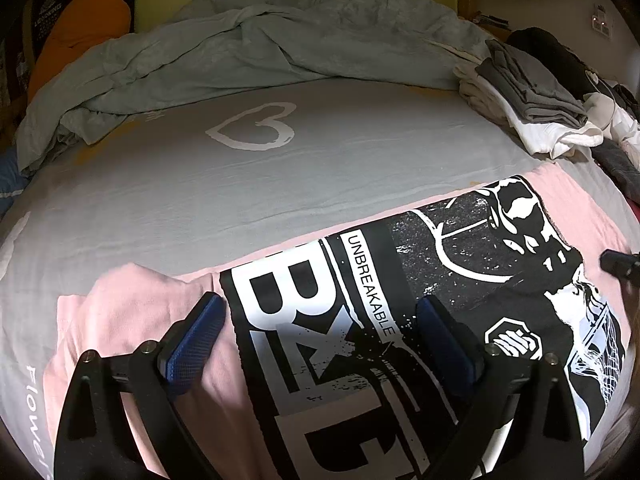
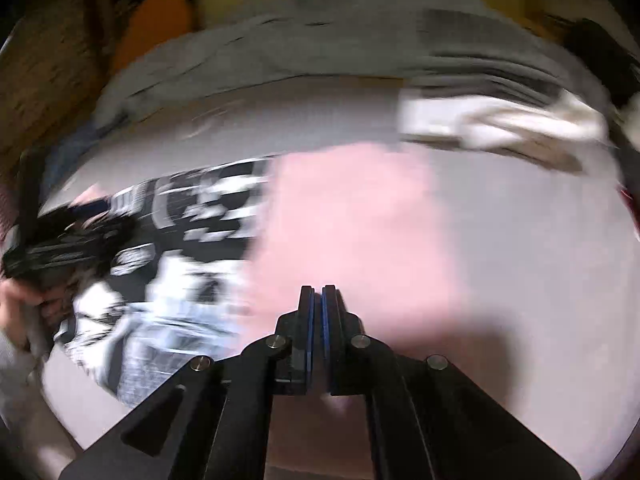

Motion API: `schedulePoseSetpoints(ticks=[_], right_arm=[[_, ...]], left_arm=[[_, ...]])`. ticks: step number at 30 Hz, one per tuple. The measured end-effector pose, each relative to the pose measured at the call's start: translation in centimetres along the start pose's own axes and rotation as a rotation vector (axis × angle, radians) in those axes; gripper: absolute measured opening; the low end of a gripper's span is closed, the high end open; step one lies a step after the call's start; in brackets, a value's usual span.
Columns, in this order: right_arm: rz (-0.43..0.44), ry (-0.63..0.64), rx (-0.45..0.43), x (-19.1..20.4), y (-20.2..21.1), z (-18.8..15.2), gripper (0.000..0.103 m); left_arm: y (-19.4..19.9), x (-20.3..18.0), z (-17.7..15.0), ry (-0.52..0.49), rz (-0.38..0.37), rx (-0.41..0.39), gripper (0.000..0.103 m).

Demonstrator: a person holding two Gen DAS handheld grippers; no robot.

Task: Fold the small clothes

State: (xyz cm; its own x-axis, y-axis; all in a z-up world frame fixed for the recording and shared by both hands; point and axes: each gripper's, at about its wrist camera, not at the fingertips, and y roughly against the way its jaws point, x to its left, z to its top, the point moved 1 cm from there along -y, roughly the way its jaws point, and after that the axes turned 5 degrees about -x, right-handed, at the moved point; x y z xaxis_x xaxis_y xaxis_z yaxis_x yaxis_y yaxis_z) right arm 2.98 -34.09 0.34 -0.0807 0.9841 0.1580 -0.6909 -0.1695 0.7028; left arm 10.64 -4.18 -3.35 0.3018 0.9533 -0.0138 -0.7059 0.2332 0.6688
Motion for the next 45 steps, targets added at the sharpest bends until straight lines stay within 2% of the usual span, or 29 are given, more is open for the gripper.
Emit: schedulePoseSetpoints(ticks=[2, 3, 4, 5, 6, 8, 9, 10, 12, 13, 15, 18, 20, 21, 23, 25, 29, 30, 32, 33, 34, 36, 37, 38, 39, 40, 41, 42, 45], right_arm=[[-0.021, -0.059, -0.019, -1.5, 1.1, -0.2, 0.001], [-0.06, -0.061, -0.051, -1.4, 1.5, -0.3, 0.001], [-0.06, -0.068, -0.089, -1.5, 2.4, -0.4, 0.001], [-0.011, -0.083, -0.113, -1.4, 3.0, -0.4, 0.001], [0.057, -0.094, -0.126, -1.1, 3.5, -0.5, 0.001], [0.23, -0.099, -0.131, 0.3, 4.4, -1.1, 0.001], [0.282, -0.092, -0.124, 1.2, 4.4, -1.4, 0.001], [0.308, -0.068, -0.104, 2.3, 4.2, -2.0, 0.001], [0.243, -0.024, -0.077, 3.4, 3.7, -2.9, 0.001], [0.205, -0.02, -0.059, 3.5, 3.3, -3.3, 0.001], [0.176, -0.073, -0.002, 2.0, 2.4, -3.9, 0.001], [0.124, -0.229, -0.027, -1.9, 3.1, -4.2, 0.001], [-0.01, -0.293, -0.084, -4.6, 4.2, -4.4, 0.001], [-0.042, -0.317, -0.099, -5.5, 4.6, -4.4, 0.001], [0.003, -0.382, -0.111, -6.7, 5.1, -4.3, 0.001], [0.044, -0.383, -0.152, -6.5, 5.6, -4.1, 0.001], [0.281, -0.336, -0.178, -3.9, 5.8, -3.2, 0.001], [0.291, -0.326, -0.174, -3.3, 5.6, -3.3, 0.001], [0.219, -0.284, -0.131, -2.5, 4.5, -3.5, 0.001], [0.161, -0.273, -0.103, -2.6, 3.9, -3.7, 0.001], [0.12, -0.282, -0.081, -3.0, 3.3, -3.9, 0.001], [0.102, -0.329, -0.075, -4.5, 3.5, -4.2, 0.0], [0.034, -0.338, -0.103, -4.8, 4.0, -4.1, 0.0], [-0.133, -0.296, -0.159, -4.9, 5.0, -3.9, 0.0], [-0.25, -0.25, -0.204, -4.9, 5.8, -3.7, 0.0], [-0.29, -0.237, -0.235, -4.9, 6.4, -3.4, 0.0], [-0.164, -0.282, -0.251, -5.3, 6.9, -3.1, 0.0], [0.004, -0.349, -0.251, -5.7, 7.1, -2.6, 0.0], [0.264, -0.405, -0.209, -5.1, 6.1, 0.0, 0.0]], left_arm=[[0.1, 0.1, 0.0, 0.003, -0.003, -0.004, 0.096], [0.2, 0.1, 0.0, 0.006, -0.009, -0.011, 0.096], [0.5, 0.1, 0.0, 0.011, -0.013, -0.024, 0.093], [1.0, 0.2, -0.1, 0.02, -0.017, -0.048, 0.088], [1.8, 0.2, -0.1, 0.032, -0.033, -0.076, 0.076], [3.3, 0.1, -0.4, 0.073, -0.122, -0.097, 0.07], [4.0, -0.1, -0.7, 0.094, -0.178, -0.092, 0.064], [4.7, -0.6, -1.0, 0.098, -0.22, -0.08, 0.052], [5.7, -2.2, -2.0, 0.061, -0.249, -0.048, 0.036], [6.1, -3.0, -2.5, 0.038, -0.237, -0.037, 0.024], [6.7, -3.6, -3.7, 0.043, -0.204, -0.015, 0.014], [7.6, -2.0, -5.3, 0.167, -0.189, -0.014, 0.011], [8.2, -0.7, -6.2, 0.227, -0.163, -0.019, 0.008], [8.7, 0.0, -6.7, 0.259, -0.139, -0.037, 0.008], [9.8, 1.4, -7.1, 0.305, -0.116, -0.082, 0.008], [10.7, 2.4, -7.2, 0.324, -0.102, -0.12, 0.008], [11.4, 4.7, -7.3, 0.412, -0.059, -0.195, 0.008], [11.2, 5.4, -7.6, 0.452, -0.03, -0.207, 0.008], [10.0, 6.8, -8.8, 0.536, 0.112, -0.178, 0.008], [9.1, 7.4, -9.5, 0.575, 0.135, -0.148, 0.005], [8.9, 8.0, -10.0, 0.613, 0.123, -0.154, 0.004], [9.3, 8.4, -10.0, 0.642, 0.142, -0.167, 0.004], [9.7, 8.4, -9.9, 0.639, 0.179, -0.172, 0.004], [10.2, 8.3, -9.8, 0.633, 0.23, -0.192, 0.004], [10.8, 8.3, -9.8, 0.632, 0.257, -0.22, 0.003], [11.0, 8.5, -9.7, 0.637, 0.22, -0.238, 0.003], [10.9, 8.6, -9.2, 0.65, 0.14, -0.242, 0.003], [10.7, 8.7, -8.6, 0.662, 0.064, -0.249, 0.003], [8.8, 8.8, -5.9, 0.716, -0.237, -0.224, 0.003]])
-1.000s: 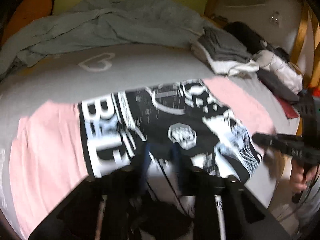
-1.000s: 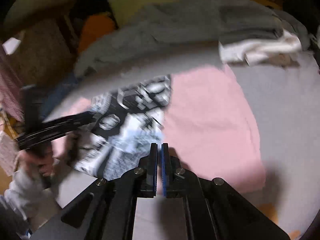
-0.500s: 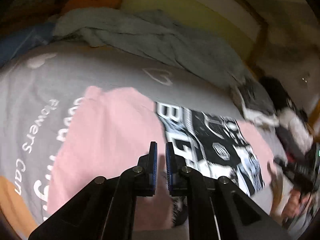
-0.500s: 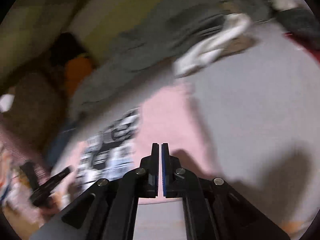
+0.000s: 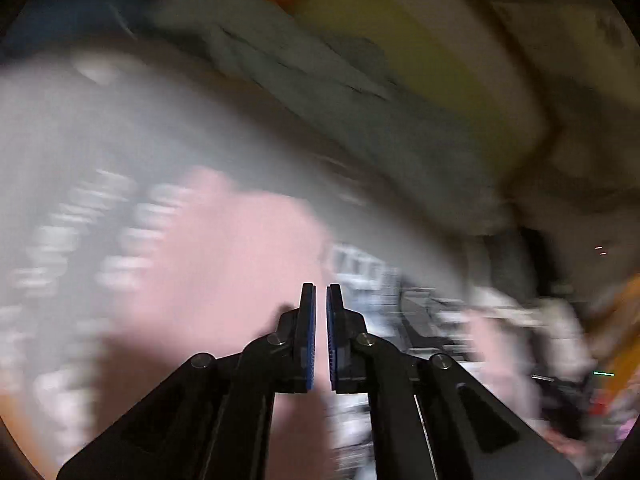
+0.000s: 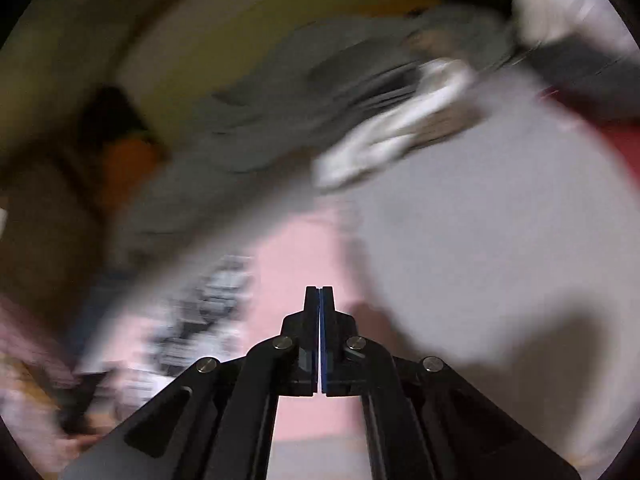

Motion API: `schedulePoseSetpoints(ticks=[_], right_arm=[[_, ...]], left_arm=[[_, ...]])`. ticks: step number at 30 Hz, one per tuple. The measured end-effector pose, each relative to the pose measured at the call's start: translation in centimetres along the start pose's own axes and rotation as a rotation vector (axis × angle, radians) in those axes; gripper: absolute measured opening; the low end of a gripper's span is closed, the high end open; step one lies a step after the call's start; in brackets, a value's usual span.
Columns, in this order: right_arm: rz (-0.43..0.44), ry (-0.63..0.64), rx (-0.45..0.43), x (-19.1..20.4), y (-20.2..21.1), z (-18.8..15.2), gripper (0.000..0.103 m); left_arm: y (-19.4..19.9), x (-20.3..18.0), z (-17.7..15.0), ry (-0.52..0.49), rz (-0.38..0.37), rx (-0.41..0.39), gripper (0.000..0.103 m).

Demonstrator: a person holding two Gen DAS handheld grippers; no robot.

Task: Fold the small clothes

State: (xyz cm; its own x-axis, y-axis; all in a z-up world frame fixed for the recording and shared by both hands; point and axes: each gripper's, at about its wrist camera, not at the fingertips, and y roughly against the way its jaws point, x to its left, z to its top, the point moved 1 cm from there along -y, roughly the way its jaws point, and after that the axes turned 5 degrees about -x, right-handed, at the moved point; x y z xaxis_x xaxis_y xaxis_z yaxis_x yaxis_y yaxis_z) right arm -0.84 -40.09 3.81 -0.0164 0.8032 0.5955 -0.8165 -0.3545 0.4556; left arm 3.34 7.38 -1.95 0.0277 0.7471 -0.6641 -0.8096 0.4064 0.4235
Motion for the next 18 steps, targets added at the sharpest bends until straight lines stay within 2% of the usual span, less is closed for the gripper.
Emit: schedulePoseSetpoints(ticks=[2, 3, 5, 7, 10, 11, 13, 16, 17, 18], right_arm=[[0.143, -0.095, 0.09, 0.7, -2.7, 1.4, 0.0], [0.193, -0.145, 0.132, 1.0, -4.4, 1.8, 0.0], [0.213, -0.222, 0.197, 0.8, -7.9, 2.5, 0.0], [0.17, -0.234, 0.243, 0.3, -11.3, 2.9, 0.0], [0.009, -0.2, 0.248, -1.4, -14.6, 3.0, 0.0], [-0.022, -0.197, 0.212, -2.3, -14.4, 3.1, 0.0], [-0.016, -0.235, 0.176, -3.8, -13.6, 3.7, 0.0], [-0.149, -0.165, 0.077, -4.9, -11.3, 5.7, 0.0], [-0.137, -0.176, 0.065, -5.3, -10.5, 6.0, 0.0], [-0.089, -0.209, 0.074, -5.7, -9.9, 6.1, 0.0]], left_arm=[[-2.5, -0.5, 1.3, 0.058, -0.081, 0.069, 0.003], [-3.7, -0.6, 1.9, 0.065, -0.07, 0.086, 0.003], [-5.8, -0.3, 3.2, 0.08, -0.04, 0.108, 0.003], [-7.3, 0.6, 4.2, 0.104, 0.015, 0.103, 0.003], [-8.0, 3.2, 4.9, 0.155, 0.059, 0.101, 0.003], [-7.8, 3.9, 5.0, 0.151, 0.084, 0.095, 0.003], [-6.9, 4.9, 5.7, 0.085, 0.113, 0.066, 0.003], [-5.4, 5.4, 6.3, 0.046, 0.143, 0.061, 0.003], [-4.9, 5.4, 6.4, 0.045, 0.137, 0.066, 0.003], [-4.2, 5.2, 6.2, 0.044, 0.12, 0.069, 0.003]])
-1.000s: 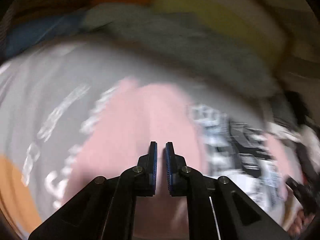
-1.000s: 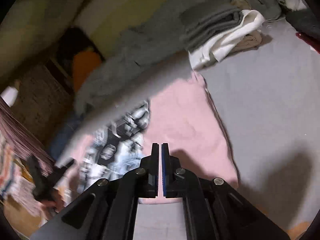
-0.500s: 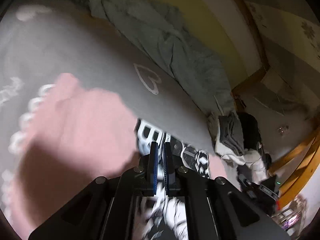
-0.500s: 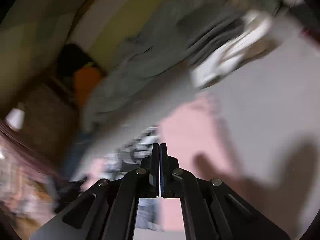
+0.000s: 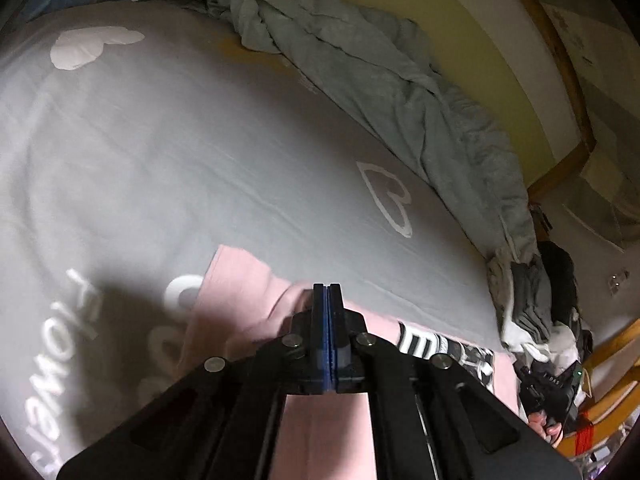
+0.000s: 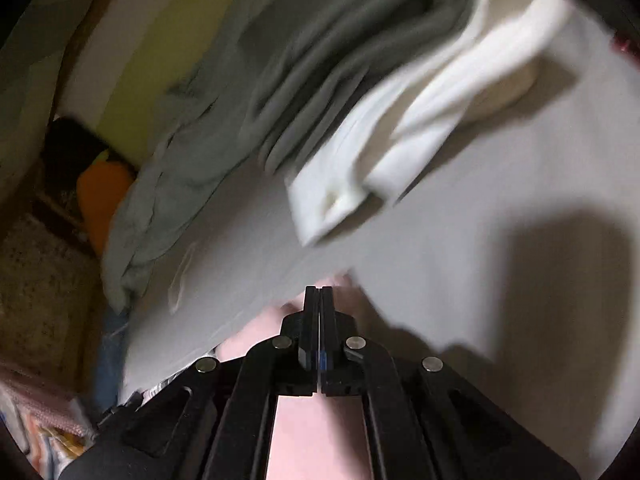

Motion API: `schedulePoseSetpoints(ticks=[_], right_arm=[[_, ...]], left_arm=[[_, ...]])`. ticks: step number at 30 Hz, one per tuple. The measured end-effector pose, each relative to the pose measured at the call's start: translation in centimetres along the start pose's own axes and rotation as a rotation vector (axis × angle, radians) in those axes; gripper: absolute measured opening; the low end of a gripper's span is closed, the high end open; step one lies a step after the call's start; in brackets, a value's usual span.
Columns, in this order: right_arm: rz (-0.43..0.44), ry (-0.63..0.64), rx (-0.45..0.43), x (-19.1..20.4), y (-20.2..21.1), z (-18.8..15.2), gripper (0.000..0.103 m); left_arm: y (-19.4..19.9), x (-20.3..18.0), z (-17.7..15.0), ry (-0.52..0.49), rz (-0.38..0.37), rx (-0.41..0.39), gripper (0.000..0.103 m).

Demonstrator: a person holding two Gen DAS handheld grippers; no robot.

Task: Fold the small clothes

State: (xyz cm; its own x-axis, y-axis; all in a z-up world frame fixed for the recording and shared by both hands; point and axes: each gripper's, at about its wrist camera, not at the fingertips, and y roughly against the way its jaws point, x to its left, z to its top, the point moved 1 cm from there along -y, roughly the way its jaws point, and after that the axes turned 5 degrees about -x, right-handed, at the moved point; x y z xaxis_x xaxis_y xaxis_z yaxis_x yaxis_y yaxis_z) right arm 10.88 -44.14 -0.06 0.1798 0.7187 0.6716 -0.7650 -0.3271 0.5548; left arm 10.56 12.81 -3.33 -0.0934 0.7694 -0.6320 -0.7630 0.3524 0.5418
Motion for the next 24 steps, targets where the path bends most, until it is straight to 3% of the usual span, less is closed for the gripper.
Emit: schedulePoseSetpoints(ticks=[4, 6, 10, 14, 20, 24], right_arm=[[0.304, 0.008, 0.194, 1.8, 1.1, -1.6, 0.0], [0.343, 0.079, 0.277, 3.5, 1.4, -3.8, 0.0], [0.272, 0.131, 0.352, 3.6, 1.7, -7.7, 0.0], [0.205, 0.054, 0.362, -1.1, 3.0, -9.2, 0.0], [0.096, 0.051, 0.209, -3.5, 6.4, -7.8, 0.0], [0.084, 0.049, 0.163, -4.0, 7.8, -7.7, 0.0]], left_arm=[[2.4, -2.2, -1.6, -0.045, -0.154, 0.097, 0.003], [4.1, -3.1, -3.2, -0.083, -0.192, 0.118, 0.003], [5.9, -2.2, -6.1, -0.059, -0.181, 0.156, 0.003], [7.1, 0.3, -8.0, -0.02, -0.113, 0.166, 0.003], [9.1, 3.4, -10.2, 0.064, -0.077, 0.137, 0.002], [11.1, 2.5, -11.2, 0.023, -0.031, 0.088, 0.002]])
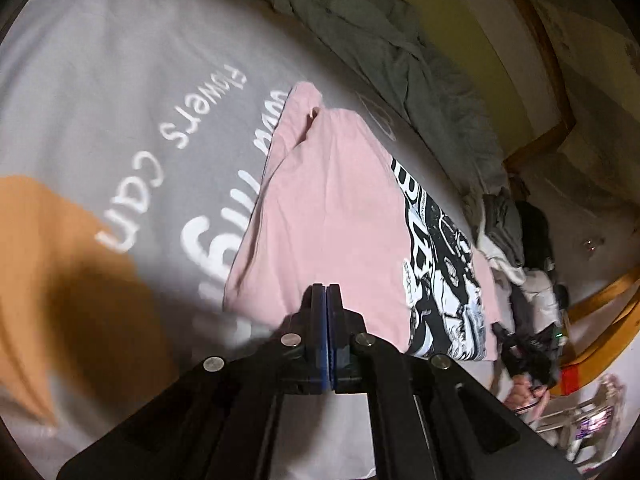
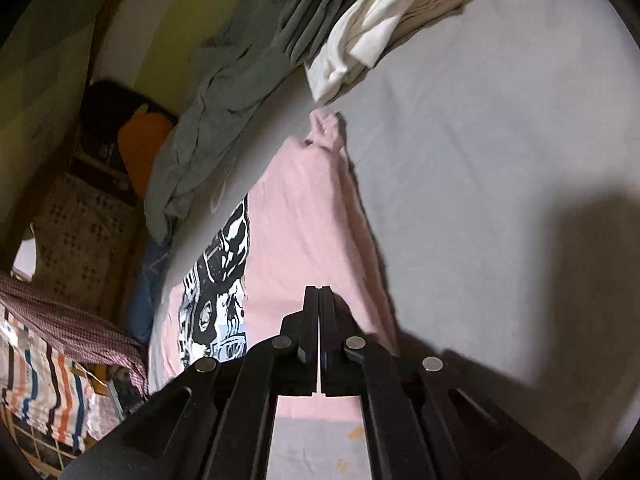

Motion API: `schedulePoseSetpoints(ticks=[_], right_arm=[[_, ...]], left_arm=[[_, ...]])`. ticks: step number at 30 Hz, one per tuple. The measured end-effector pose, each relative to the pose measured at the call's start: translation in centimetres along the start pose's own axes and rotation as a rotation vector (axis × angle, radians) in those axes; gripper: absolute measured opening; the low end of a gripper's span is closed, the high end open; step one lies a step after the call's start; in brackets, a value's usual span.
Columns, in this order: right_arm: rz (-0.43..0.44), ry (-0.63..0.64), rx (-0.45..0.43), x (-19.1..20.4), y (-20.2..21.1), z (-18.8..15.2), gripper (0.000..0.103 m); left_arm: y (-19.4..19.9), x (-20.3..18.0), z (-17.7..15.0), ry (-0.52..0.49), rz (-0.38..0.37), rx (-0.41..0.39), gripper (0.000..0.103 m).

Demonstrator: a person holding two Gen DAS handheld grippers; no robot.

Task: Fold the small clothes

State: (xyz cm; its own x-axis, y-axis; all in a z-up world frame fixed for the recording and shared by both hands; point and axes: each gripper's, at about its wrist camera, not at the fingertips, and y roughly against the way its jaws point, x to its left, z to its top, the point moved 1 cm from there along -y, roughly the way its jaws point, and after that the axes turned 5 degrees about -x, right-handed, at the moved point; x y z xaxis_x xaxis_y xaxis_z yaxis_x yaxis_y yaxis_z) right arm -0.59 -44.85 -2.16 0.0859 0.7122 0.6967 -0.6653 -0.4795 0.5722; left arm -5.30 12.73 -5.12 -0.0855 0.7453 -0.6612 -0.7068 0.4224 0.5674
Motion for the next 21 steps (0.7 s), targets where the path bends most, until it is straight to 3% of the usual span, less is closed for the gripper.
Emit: schedulePoseSetpoints(ticks=[2, 3, 4, 6, 10, 12, 14, 17, 21], right_arm=[[-0.007, 0.075, -0.041, 1.4, 0.9, -0.1, 0.0], [0.008, 0.133, -0.056, 2.7, 1.1, -0.4, 0.0], [0.03, 0.211, -0.071, 4.4, 1.3, -0.8, 0.0], [0.063, 0.359, -0.113, 7.8, 1.6, -2.4, 0.0], [0.077, 0.522, -0.123, 12.6, 0.0, -6.6, 0.0], [0.047, 0.589, -0.129, 14.3, -1.1, -8.8, 0.0], [0.01, 0.652, -0.149, 15.4, -1.6, -10.9, 0.0], [0.01, 0.687, -0.184, 17.0, -2.1, -12.9, 0.0], [0.04, 0.728, -0.244, 19.8, -2.8, -14.8, 0.0]], left_arm=[[1.2, -0.8, -0.9, 0.006, -0.037, -0.015, 0.004], [1.8, -1.3, -1.5, 0.009, -0.047, -0.032, 0.013], [2.3, -1.6, -2.1, 0.021, -0.046, -0.054, 0.03], [2.7, -1.6, -3.1, 0.061, -0.017, -0.092, 0.05], [1.9, 0.2, -3.0, 0.162, 0.017, -0.128, 0.05], [1.5, 1.5, -2.3, 0.235, -0.021, -0.133, 0.047], [1.7, 2.0, -1.7, 0.258, -0.011, -0.167, 0.042], [1.8, 2.3, -1.1, 0.222, 0.068, -0.213, 0.024], [1.2, 2.8, -0.7, 0.223, 0.087, -0.234, 0.004]])
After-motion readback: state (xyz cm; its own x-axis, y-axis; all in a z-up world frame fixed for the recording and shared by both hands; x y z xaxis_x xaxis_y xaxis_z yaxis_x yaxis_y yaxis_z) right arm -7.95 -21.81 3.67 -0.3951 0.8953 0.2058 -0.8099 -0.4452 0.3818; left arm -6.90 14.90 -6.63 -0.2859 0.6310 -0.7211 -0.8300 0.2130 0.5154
